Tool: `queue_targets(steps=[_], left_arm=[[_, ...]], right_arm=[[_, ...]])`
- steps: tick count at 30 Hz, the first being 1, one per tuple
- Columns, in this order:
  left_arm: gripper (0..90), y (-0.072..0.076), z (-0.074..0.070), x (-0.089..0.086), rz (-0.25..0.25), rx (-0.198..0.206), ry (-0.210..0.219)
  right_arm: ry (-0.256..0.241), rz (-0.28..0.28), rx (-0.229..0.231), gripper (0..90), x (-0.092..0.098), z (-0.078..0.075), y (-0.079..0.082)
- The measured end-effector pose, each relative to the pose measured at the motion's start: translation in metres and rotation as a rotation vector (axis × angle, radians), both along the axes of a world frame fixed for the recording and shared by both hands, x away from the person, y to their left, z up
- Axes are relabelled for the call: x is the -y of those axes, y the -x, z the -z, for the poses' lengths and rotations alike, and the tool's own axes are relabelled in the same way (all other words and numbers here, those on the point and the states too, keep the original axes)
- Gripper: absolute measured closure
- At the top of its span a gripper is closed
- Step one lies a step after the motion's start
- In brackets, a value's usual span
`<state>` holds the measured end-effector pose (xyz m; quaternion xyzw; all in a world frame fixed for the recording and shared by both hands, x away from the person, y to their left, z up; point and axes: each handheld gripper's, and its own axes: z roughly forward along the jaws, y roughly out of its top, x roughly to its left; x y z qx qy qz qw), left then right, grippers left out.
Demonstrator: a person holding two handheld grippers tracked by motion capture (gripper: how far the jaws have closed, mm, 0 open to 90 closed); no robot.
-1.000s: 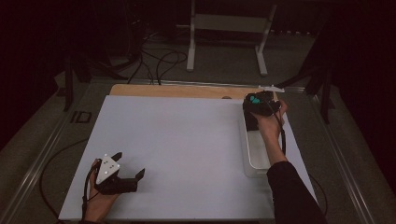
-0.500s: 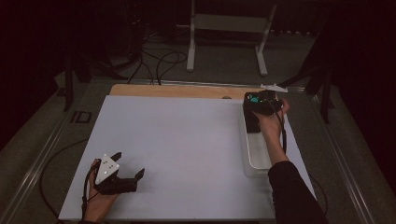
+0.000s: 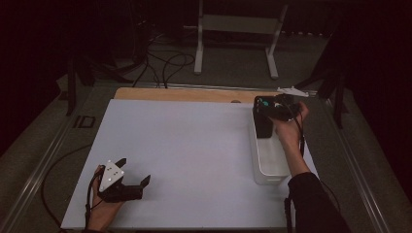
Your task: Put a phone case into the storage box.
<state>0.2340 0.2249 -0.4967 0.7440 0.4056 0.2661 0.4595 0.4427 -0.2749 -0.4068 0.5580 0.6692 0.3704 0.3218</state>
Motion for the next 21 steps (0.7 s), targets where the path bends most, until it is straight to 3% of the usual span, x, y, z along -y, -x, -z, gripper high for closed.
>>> queue_targets(steps=[9, 11, 20, 21], left_arm=[[0.0, 0.001, -0.003, -0.001, -0.006, 0.009, 0.006], [0.0, 0.002, -0.004, -0.002, -0.005, 0.012, 0.009], [0.0, 0.005, -0.015, -0.005, -0.007, 0.048, 0.036], [0.0, 0.005, -0.015, -0.005, -0.007, 0.048, 0.036]], right_arm=[[-0.037, -0.111, 0.019, 8.7, -0.003, -0.009, 0.03], [-0.035, -0.168, 0.03, 8.8, -0.007, -0.007, 0.048], [-0.09, -0.328, 0.095, 8.8, -0.015, 0.003, 0.118], [-0.09, -0.328, 0.095, 8.8, -0.015, 0.003, 0.118]])
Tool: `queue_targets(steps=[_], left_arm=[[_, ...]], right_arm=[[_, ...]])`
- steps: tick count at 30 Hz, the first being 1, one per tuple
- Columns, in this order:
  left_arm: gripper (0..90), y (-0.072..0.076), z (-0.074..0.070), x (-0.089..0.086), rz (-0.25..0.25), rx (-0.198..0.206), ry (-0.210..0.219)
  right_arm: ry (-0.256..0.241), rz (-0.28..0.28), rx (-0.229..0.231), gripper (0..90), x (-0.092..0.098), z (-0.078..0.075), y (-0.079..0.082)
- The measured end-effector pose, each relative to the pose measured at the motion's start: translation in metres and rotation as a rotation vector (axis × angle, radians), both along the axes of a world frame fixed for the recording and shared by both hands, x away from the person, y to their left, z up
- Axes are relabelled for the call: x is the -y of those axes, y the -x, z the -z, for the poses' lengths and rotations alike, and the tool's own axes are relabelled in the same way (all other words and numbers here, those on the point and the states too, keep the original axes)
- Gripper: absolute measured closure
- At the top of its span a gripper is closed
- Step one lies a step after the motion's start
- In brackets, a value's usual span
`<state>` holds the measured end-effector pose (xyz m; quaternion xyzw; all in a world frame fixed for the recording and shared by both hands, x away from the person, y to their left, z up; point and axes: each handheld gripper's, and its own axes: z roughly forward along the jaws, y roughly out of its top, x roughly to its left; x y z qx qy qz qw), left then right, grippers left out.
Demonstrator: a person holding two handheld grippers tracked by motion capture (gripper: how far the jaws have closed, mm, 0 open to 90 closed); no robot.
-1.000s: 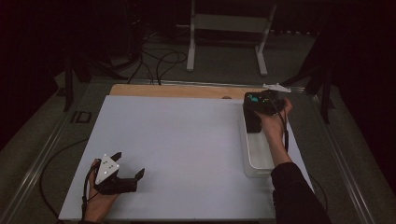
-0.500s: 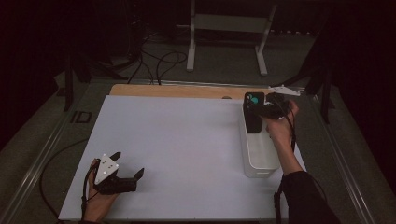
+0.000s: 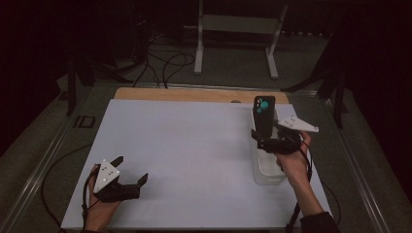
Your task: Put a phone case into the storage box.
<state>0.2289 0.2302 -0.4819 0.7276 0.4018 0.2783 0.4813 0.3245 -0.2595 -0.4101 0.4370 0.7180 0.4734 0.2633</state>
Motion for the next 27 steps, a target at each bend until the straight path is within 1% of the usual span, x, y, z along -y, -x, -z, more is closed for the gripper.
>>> queue_targets(steps=[1, 2, 4, 7, 11, 14, 16, 17, 19, 20, 22, 25, 27], left_arm=[[0.0, 0.001, -0.003, -0.001, -0.002, 0.008, 0.007], [0.0, 0.002, -0.004, -0.002, -0.003, 0.011, 0.011], [0.0, 0.003, -0.006, -0.003, -0.005, 0.018, 0.017], [0.0, 0.003, -0.007, -0.005, -0.009, 0.022, 0.027], [0.0, 0.003, -0.008, -0.005, -0.009, 0.026, 0.035], [0.0, 0.003, -0.008, -0.006, -0.007, 0.028, 0.035], [0.0, 0.003, -0.007, -0.006, -0.008, 0.028, 0.03], [0.0, 0.003, -0.007, -0.006, -0.007, 0.027, 0.028], [0.0, 0.004, -0.007, -0.006, -0.007, 0.03, 0.029], [0.0, 0.004, -0.006, -0.006, -0.005, 0.031, 0.029], [0.0, 0.004, -0.006, -0.006, -0.006, 0.03, 0.028], [0.0, 0.004, -0.005, -0.006, -0.005, 0.025, 0.025], [0.0, 0.003, -0.005, -0.005, -0.005, 0.025, 0.021]], right_arm=[[0.001, -0.013, 0.003, 8.8, -0.001, 0.002, 0.005], [0.002, -0.046, 0.014, 8.9, -0.001, 0.01, 0.02], [-0.012, -0.067, 0.018, 8.9, -0.001, 0.018, 0.033], [-0.042, -0.078, 0.026, 8.8, 0.002, 0.029, 0.048], [-0.048, -0.094, 0.055, 8.9, 0.004, 0.045, 0.063], [-0.069, -0.11, 0.069, 8.9, 0.006, 0.051, 0.071], [-0.072, -0.123, 0.082, 8.9, 0.007, 0.054, 0.074], [-0.076, -0.121, 0.089, 8.9, 0.008, 0.055, 0.075], [-0.101, -0.122, 0.1, 8.9, 0.009, 0.058, 0.078], [-0.099, -0.122, 0.108, 8.9, 0.009, 0.06, 0.079], [-0.067, -0.116, 0.12, 8.8, 0.009, 0.063, 0.081], [-0.084, -0.114, 0.121, 8.9, 0.01, 0.065, 0.082], [-0.08, -0.113, 0.12, 8.9, 0.01, 0.065, 0.082]])
